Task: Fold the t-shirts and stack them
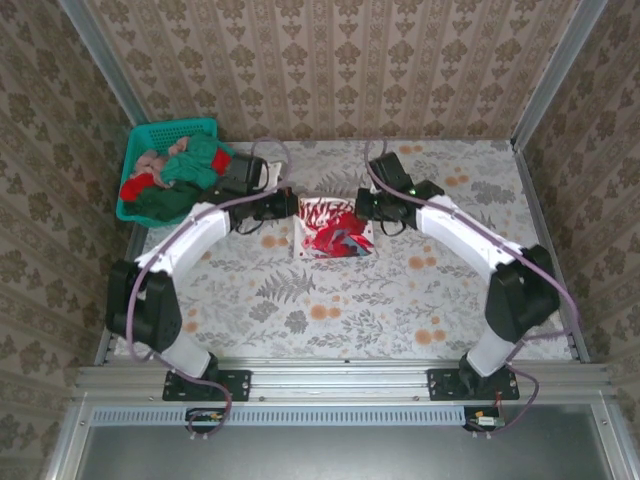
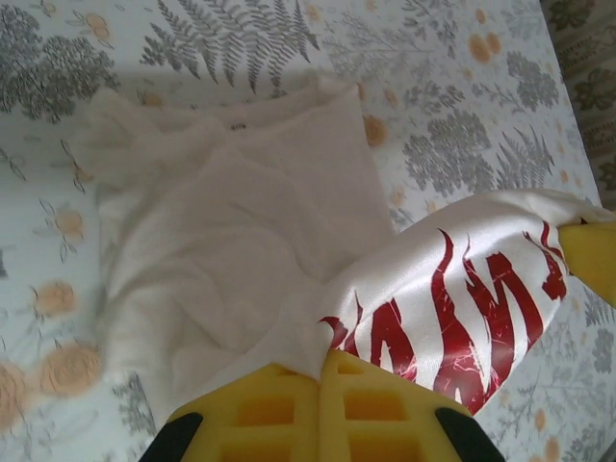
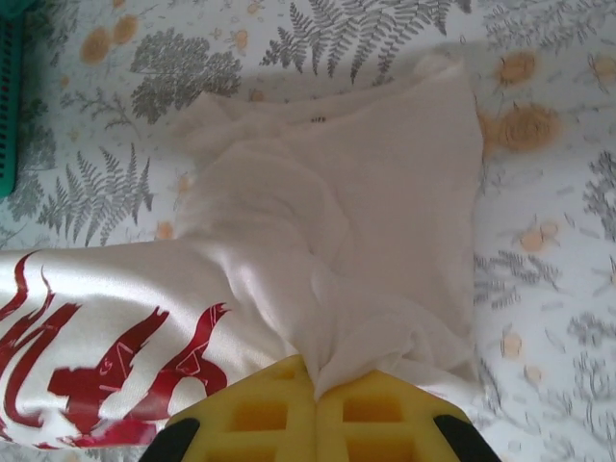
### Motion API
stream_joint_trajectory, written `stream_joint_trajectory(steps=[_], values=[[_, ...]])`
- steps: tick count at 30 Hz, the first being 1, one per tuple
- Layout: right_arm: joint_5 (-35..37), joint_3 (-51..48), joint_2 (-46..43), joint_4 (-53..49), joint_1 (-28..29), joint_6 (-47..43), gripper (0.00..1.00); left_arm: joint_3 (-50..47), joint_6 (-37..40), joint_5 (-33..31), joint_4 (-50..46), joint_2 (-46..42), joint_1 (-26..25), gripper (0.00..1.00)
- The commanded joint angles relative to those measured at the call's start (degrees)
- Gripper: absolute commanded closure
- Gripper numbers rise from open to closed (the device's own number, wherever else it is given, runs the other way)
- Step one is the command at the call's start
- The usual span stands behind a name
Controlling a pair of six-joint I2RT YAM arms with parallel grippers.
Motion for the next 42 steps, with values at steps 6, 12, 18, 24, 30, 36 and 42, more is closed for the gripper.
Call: stream_joint_trajectory(steps=[6,12,18,24,30,36,42], values=[[-6.2,15.3,15.9,-4.8,-5.5,-4.5,1.00,13.6,3.6,6.3,-3.7,17.1,5.4,1.00],[-9.0,23.6,25.5,-5.6,-7.2,-5.6,0.97,20.9,3.8,8.1,-5.2,25.9,7.2,1.00],[-8.7,30.7,32.4,-6.4,-8.2,-6.8,0.81,25.9,3.8,8.5,-7.2,32.1,9.9,0.68],[-5.8,37.5,33.6,-11.6,-9.2,-8.2,0.44,26.3,5.3,6.1,-9.3,29.2,10.9,0.60],[1.8,21.2,17.9,-4.3,-6.6,-6.9,0.35,18.3,8.2,-3.2,-8.8,16.0,5.7,0.47],[-5.6,11.0,16.1,5.9,-3.1,-2.4,0.64,12.4,6.6,2.9,-2.9,16.7,-0.8,0.56],[-8.2,25.6,30.6,1.2,-5.3,-1.4,0.71,17.1,5.4,6.2,1.0,27.6,-0.4,0.60]])
